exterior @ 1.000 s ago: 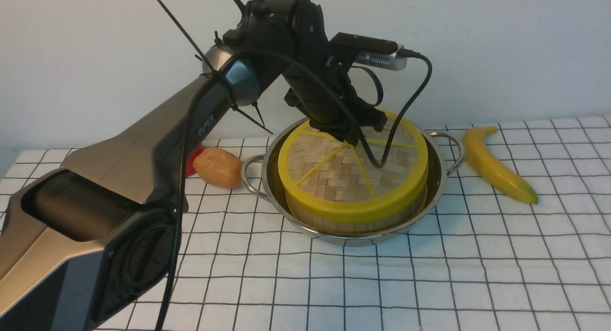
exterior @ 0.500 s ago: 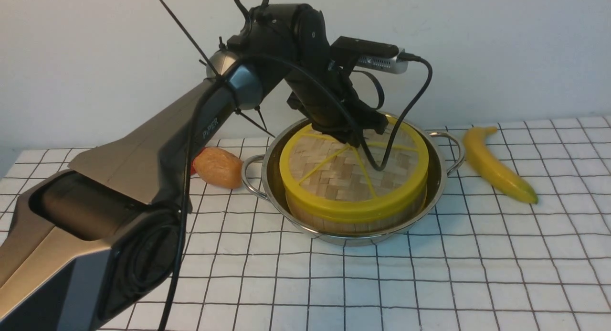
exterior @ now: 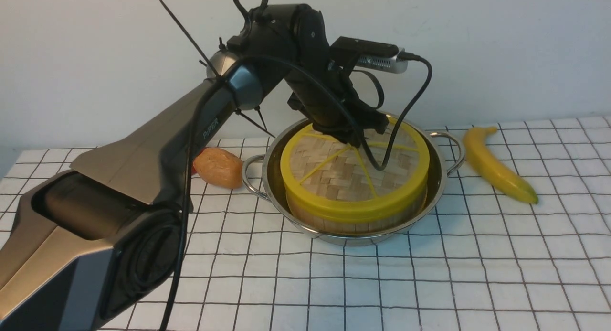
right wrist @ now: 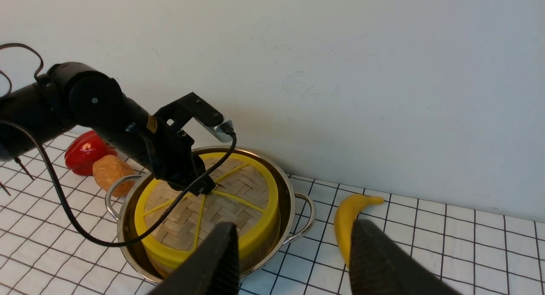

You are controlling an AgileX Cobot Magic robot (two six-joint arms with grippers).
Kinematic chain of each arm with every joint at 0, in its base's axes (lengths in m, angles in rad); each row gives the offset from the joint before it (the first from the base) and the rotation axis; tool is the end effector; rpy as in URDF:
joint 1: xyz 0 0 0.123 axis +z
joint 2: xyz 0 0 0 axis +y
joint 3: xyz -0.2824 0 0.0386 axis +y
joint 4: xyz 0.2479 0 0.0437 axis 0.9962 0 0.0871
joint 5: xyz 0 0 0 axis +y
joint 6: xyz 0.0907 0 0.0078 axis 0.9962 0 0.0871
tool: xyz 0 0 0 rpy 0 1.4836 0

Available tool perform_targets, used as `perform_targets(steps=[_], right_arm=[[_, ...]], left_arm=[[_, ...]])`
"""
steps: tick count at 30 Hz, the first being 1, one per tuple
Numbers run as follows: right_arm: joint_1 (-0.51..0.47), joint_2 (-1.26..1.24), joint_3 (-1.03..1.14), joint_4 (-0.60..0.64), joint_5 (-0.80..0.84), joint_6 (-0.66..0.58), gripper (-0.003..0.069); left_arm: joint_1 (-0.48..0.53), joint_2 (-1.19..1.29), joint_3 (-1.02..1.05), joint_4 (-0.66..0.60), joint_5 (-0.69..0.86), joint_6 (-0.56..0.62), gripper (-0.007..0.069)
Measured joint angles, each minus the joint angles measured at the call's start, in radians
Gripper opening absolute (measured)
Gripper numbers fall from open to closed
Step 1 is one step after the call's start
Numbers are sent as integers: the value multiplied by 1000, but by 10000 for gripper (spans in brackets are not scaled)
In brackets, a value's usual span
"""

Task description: Place the steamer in the pot on the white tablecloth, and put the lid on the steamer.

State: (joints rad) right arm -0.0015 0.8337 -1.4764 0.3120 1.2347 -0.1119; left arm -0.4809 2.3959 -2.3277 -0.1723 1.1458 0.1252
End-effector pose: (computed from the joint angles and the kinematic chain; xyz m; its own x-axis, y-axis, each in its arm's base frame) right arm 0.0879 0.0263 0.5006 -0.4683 -0.0050 -0.8835 -0.2572 0.9575 0.1309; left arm 0.4570 -0.2545 0.2319 -0.7696 0.4612 -0.4415 0.5591 0.8208 -0.1172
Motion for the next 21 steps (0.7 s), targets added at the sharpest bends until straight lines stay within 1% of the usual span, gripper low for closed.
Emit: perform_targets(steps=[6,10,14,16,17,21], right_arm=[[0,0,0,0,0,-1,366],[0,0,0,0,0,-1,366],[0,0,0,0,0,-1,366],[0,0,0,0,0,-1,366],[0,0,0,0,0,-1,366],[0,0,0,0,0,-2,366]], left_arm=[[0,0,0,0,10,0,130],[0,0,-5,-2,29,0,196],[0,1,-43,4,68,0,304],[0,-3,-65,16,69,0,331],[0,-17,-99,43,71,0,360],[0,-61,-166,102,72,1,391]])
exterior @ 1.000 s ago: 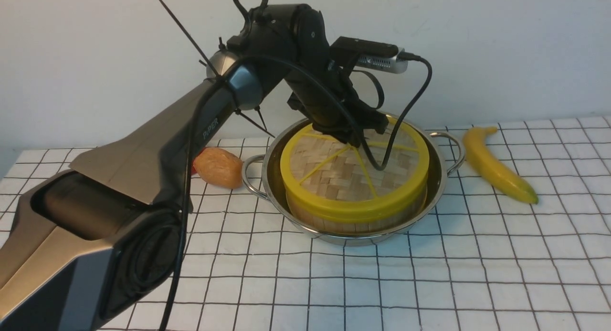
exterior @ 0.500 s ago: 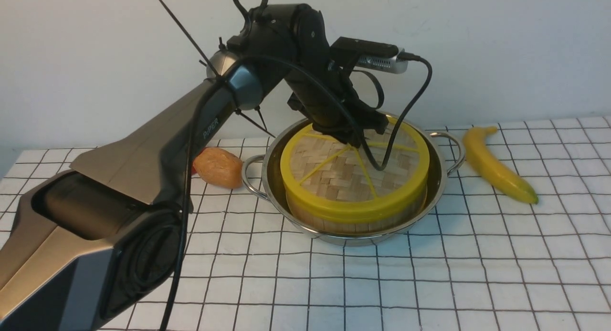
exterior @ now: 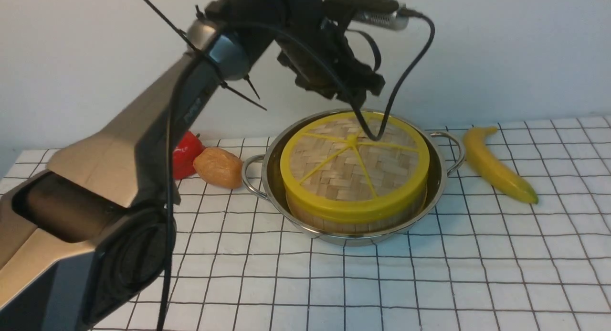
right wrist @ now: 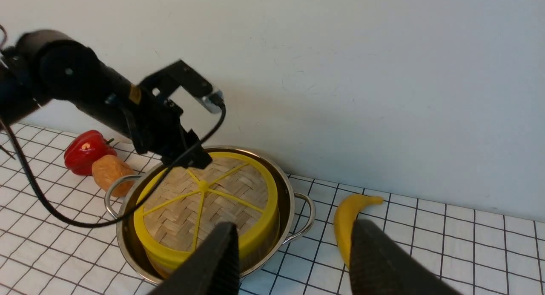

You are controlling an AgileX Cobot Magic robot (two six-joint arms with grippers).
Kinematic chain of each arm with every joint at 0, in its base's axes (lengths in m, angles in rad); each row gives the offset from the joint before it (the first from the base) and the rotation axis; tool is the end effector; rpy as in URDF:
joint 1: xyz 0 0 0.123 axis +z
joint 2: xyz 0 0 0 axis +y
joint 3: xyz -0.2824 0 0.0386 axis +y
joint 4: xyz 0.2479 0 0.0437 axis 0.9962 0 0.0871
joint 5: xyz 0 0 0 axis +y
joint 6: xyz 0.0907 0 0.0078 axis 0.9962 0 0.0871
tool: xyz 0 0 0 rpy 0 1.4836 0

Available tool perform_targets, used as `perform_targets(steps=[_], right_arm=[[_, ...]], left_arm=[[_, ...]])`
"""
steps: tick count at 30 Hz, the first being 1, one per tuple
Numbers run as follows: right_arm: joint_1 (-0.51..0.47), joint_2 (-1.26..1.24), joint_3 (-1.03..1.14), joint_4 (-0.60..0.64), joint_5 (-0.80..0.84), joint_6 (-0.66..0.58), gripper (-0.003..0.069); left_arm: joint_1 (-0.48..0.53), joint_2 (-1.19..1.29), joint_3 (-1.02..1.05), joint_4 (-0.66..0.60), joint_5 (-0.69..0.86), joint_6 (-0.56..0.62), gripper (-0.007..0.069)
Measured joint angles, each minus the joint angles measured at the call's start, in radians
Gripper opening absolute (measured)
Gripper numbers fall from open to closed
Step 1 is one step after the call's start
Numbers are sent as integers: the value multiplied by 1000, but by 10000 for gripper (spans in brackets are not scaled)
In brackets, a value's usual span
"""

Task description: Place the steamer in the pot on the white tablecloth, and put the lid on the steamer.

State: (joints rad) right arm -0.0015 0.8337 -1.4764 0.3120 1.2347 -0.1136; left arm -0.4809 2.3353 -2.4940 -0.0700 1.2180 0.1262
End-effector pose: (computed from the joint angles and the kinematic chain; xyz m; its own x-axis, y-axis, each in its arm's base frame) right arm 0.0879 0.0263 0.5006 -0.4679 -0.0066 -0.8838 -0.2580 0.9575 0.1294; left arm 0.4515 -0.2423 0.3074 -0.6778 0.4682 -0.5668 0.5664 0.8242 0.0035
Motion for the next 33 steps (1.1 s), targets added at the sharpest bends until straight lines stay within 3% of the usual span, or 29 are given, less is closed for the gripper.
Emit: perform_targets(steps=[5,8,11,14,21,24,25,27,31,33], right_arm=[[0,0,0,0,0,-1,366],[0,0,0,0,0,-2,366],[0,0,0,0,0,-2,366],[0,0,0,0,0,-4,366],[0,-1,19,-2,-1,-89,336],[0,-1,68,-3,-4,-152,246],[0,-1,72,-3,-4,-157,246],[0,-3,141,-3,-33,-195,136],[0,-23,291,-3,-144,-218,-6],[0,-32,344,-3,-188,-221,-13]], left_arm=[[0,-164,-17,70,0,-1,355],[0,-241,-17,70,1,-1,260],[0,-346,-17,76,1,7,91],[0,-482,-17,91,1,57,-13],[0,-732,2,185,1,110,-23],[0,-813,96,198,0,121,-23],[0,-818,106,197,0,121,-23],[0,-882,247,197,-3,125,-23],[0,-1019,592,201,-19,127,-23],[0,-1070,716,201,-61,126,-23]])
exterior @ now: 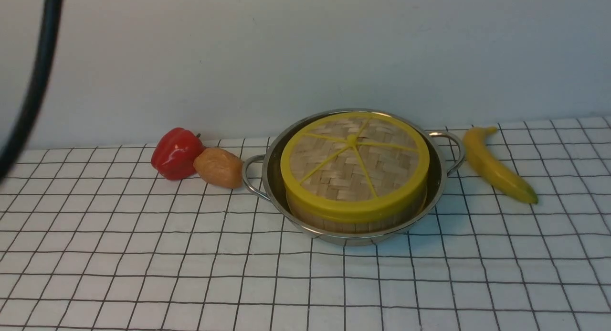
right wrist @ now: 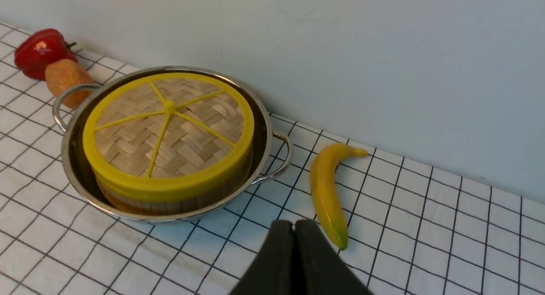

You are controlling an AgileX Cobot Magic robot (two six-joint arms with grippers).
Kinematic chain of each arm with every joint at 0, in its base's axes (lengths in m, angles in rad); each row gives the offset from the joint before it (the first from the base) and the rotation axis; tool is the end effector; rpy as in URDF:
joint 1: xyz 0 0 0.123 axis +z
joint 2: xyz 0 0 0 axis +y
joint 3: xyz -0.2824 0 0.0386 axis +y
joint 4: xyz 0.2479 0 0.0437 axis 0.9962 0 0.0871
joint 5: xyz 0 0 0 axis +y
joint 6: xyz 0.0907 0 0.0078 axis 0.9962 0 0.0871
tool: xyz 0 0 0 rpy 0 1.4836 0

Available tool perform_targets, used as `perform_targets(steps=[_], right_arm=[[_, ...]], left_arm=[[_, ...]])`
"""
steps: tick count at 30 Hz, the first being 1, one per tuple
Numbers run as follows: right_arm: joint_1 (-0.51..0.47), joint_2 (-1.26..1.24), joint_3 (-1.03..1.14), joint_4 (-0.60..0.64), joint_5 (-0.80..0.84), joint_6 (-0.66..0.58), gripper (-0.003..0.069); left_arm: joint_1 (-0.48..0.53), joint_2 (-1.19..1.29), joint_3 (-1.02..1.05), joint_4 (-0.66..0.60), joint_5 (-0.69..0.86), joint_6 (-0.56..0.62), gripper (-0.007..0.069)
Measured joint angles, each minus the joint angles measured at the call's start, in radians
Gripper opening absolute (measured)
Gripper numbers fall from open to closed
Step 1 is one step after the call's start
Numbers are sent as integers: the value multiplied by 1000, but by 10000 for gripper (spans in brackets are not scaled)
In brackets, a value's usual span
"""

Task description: Place the steamer in the pot on the white tablecloth, and put the lid on the steamer.

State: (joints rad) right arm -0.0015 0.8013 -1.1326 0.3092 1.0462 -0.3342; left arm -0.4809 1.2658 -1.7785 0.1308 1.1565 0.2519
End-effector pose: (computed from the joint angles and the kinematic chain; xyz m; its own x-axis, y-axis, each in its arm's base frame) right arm 0.1236 0.0238 0.4245 -0.5236 -0.1677 -0.8353 -0.3112 0.9503 0.0043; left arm 0.2031 -0.0937 0.5160 -0.3337 0.5102 -0.7927 0.4920 0.8115 0.3152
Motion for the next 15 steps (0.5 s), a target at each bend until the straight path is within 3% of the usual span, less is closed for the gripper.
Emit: perform_targets(steps=[4,8,15], right_arm=[[0,-40,146,0,-147,-11,-13],[0,-62,228,0,-256,-12,-13],[0,-66,297,0,-333,-12,-8]], left_arm=[[0,-231,465,5,-270,-42,-23],[0,-408,763,5,-485,-103,-23],[0,-578,956,4,-590,-257,-22]])
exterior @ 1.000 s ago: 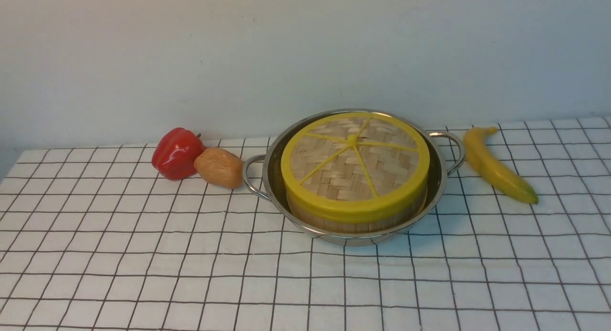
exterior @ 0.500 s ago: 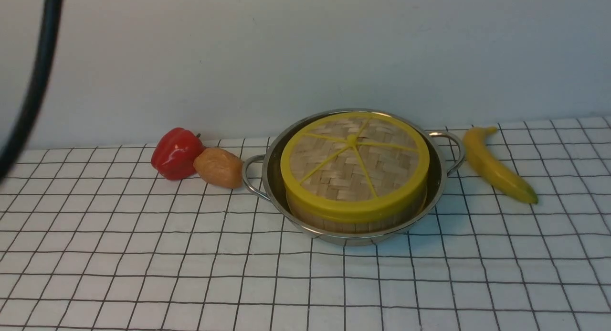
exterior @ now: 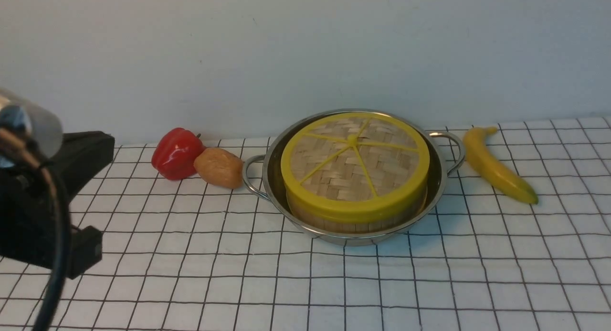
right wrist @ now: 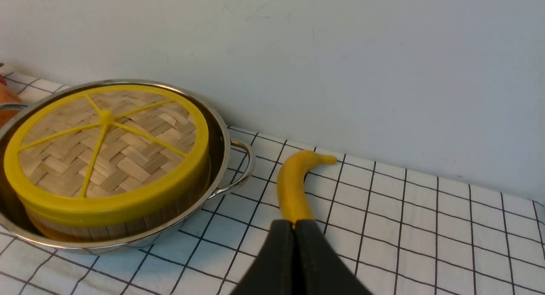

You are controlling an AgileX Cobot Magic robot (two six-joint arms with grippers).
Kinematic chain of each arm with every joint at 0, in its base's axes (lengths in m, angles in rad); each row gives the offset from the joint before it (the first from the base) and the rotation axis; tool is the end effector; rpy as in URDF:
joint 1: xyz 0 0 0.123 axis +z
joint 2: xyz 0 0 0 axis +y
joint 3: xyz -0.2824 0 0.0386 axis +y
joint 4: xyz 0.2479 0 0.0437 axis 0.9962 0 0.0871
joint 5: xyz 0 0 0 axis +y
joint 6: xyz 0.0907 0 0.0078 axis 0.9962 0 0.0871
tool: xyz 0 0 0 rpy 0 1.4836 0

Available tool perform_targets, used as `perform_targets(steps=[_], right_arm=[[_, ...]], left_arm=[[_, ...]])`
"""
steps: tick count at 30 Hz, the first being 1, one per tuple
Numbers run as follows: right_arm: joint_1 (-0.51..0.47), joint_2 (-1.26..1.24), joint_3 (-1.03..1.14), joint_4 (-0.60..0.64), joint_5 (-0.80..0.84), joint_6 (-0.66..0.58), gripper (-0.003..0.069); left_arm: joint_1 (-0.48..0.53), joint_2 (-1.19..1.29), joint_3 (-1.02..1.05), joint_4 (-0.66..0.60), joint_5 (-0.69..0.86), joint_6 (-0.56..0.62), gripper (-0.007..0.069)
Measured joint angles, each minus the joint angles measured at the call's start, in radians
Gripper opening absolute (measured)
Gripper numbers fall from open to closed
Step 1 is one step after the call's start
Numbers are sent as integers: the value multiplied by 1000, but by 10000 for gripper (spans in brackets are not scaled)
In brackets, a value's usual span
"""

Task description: Place the steamer in the pot on the white tablecloth, and put the lid on the steamer.

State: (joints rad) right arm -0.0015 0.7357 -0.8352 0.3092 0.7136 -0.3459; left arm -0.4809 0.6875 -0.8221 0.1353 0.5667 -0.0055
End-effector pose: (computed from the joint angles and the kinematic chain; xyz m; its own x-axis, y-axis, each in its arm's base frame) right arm 0.1370 0.0180 0.3661 -0.4603 -0.1059 -0.8814 -0.2244 0.9745 0.0002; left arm 0.1197 -0.0550 0.3782 -0.2510 0.2532 -0.9343 0.4307 0.8936 0.1264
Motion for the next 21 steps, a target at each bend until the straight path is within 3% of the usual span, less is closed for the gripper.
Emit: perform_targets(steps=[5,21], right_arm=[[0,-2,3,0,4,0,-3],[0,-2,3,1,4,0,42]], left_arm=[[0,-23,1,-5,-15,-47,-19],[27,-30,2,-17,-15,-30,30]])
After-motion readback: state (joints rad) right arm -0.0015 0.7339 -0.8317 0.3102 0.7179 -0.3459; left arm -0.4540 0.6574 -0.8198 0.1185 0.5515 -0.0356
